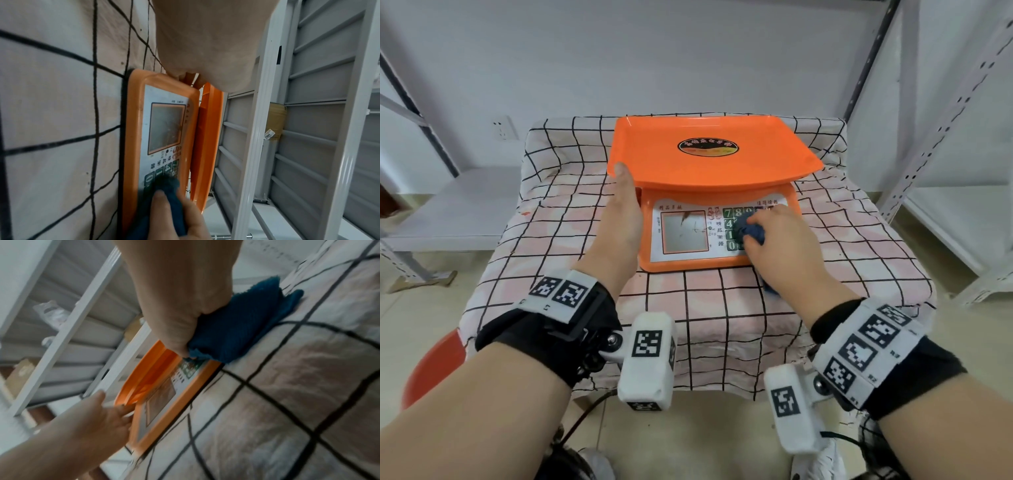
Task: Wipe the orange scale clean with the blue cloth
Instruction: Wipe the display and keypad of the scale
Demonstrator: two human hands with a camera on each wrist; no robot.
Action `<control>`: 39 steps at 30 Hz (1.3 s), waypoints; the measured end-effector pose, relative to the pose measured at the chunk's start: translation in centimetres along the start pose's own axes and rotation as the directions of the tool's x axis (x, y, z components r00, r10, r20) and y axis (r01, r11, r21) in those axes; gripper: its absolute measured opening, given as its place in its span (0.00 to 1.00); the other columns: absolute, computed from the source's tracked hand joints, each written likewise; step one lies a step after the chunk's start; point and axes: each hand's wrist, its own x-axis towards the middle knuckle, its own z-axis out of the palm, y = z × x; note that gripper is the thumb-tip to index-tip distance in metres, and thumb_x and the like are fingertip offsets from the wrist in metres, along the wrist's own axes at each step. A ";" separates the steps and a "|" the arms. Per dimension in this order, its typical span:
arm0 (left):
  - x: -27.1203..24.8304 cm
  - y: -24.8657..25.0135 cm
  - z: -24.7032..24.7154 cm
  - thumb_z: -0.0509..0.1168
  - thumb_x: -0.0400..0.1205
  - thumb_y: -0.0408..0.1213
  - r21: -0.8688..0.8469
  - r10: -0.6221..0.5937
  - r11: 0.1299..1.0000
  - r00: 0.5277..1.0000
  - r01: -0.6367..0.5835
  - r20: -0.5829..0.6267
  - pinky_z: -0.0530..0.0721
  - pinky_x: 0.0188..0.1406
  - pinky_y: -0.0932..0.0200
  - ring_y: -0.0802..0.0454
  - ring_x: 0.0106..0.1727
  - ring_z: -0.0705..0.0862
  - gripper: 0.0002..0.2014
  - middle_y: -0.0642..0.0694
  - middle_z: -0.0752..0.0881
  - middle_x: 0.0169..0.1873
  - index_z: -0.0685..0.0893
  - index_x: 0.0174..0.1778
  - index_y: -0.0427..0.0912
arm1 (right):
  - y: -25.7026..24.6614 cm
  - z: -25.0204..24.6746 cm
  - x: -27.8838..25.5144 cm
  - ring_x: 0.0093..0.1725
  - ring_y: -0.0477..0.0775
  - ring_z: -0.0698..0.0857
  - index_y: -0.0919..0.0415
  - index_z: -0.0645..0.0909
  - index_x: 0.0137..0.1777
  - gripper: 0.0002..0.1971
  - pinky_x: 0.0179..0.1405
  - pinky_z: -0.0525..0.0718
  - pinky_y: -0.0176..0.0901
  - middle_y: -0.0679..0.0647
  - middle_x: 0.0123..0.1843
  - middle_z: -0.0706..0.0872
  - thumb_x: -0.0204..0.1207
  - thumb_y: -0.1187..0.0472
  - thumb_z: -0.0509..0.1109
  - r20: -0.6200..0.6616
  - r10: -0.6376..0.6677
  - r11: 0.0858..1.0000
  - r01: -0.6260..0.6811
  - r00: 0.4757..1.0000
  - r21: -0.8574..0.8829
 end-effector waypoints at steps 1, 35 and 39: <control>0.0 0.1 0.1 0.38 0.82 0.67 0.016 -0.013 1.000 1.000 0.013 -0.002 0.78 0.35 0.63 0.55 0.50 0.87 0.34 0.51 0.90 0.46 0.81 0.64 0.52 | -0.2 0.0 -0.2 0.54 0.57 0.79 0.58 0.83 0.59 0.12 0.42 0.77 0.44 0.56 0.55 0.79 0.77 0.60 0.65 0.027 -0.026 1.000 0.026 0.999 0.009; 0.9 -0.9 -1.0 0.57 0.81 0.32 0.246 0.241 0.940 0.970 -0.235 0.005 0.77 0.40 0.58 0.53 0.39 0.80 0.12 0.40 0.86 0.46 0.85 0.48 0.33 | -3.4 2.0 1.3 0.58 0.63 0.75 0.60 0.81 0.55 0.09 0.47 0.75 0.50 0.60 0.56 0.75 0.77 0.62 0.63 -0.046 -0.037 0.997 0.034 0.998 -0.072; 0.8 -0.8 -1.3 0.56 0.81 0.32 0.268 0.240 0.934 0.971 -0.235 0.015 0.79 0.44 0.54 0.50 0.41 0.82 0.12 0.37 0.87 0.46 0.85 0.47 0.35 | -4.2 1.4 0.7 0.58 0.61 0.73 0.53 0.80 0.64 0.15 0.45 0.78 0.50 0.57 0.54 0.72 0.78 0.60 0.63 0.098 -0.177 0.981 0.183 0.979 -0.059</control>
